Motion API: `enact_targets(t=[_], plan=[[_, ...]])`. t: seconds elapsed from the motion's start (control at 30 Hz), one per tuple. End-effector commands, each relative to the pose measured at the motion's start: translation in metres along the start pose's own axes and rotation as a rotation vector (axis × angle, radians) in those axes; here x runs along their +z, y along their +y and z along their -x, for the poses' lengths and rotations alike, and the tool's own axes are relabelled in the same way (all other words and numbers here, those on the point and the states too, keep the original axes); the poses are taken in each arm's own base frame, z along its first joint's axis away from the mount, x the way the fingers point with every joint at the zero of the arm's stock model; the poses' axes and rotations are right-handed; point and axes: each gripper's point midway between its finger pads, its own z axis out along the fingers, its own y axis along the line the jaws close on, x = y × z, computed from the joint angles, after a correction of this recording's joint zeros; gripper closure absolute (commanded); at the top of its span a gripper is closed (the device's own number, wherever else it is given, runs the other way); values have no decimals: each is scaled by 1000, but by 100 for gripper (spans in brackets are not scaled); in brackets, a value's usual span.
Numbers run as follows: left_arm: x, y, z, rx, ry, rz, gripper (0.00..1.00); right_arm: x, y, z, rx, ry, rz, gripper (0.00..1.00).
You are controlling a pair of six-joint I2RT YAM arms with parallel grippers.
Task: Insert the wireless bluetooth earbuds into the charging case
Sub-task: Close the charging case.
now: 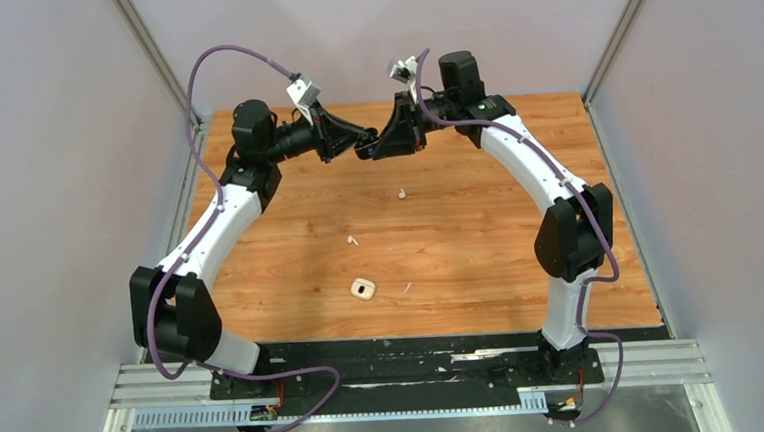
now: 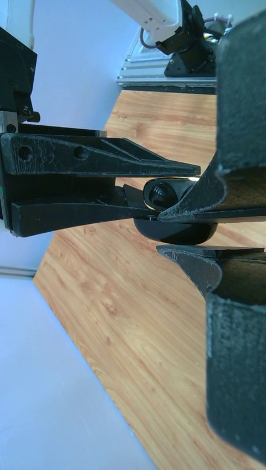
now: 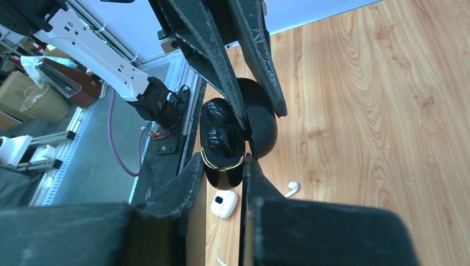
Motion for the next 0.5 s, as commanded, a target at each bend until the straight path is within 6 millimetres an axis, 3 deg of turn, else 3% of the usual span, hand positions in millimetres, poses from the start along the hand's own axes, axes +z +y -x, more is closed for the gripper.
enact_targets(t=[0.0, 0.07, 0.13, 0.17, 0.23, 0.3, 0.47], plan=[[1, -5, 27, 62, -58, 1, 100, 2, 2, 7, -34, -13, 5, 99], [0, -5, 29, 60, -54, 7, 100, 0, -1, 3, -23, -11, -8, 100], [-1, -5, 31, 48, -44, 20, 82, -2, -5, -2, -4, -9, -18, 100], [-3, -6, 32, 35, -35, 31, 67, -4, -7, -4, 4, -9, -26, 100], [-6, -3, 35, 8, -24, 64, 48, -6, -10, -8, 8, -8, -34, 100], [-9, 0, 41, -24, -26, 85, 35, -8, -12, -10, 1, -7, -39, 100], [-11, 3, 50, -153, -47, 94, 16, -8, -19, -14, -40, -1, -64, 100]])
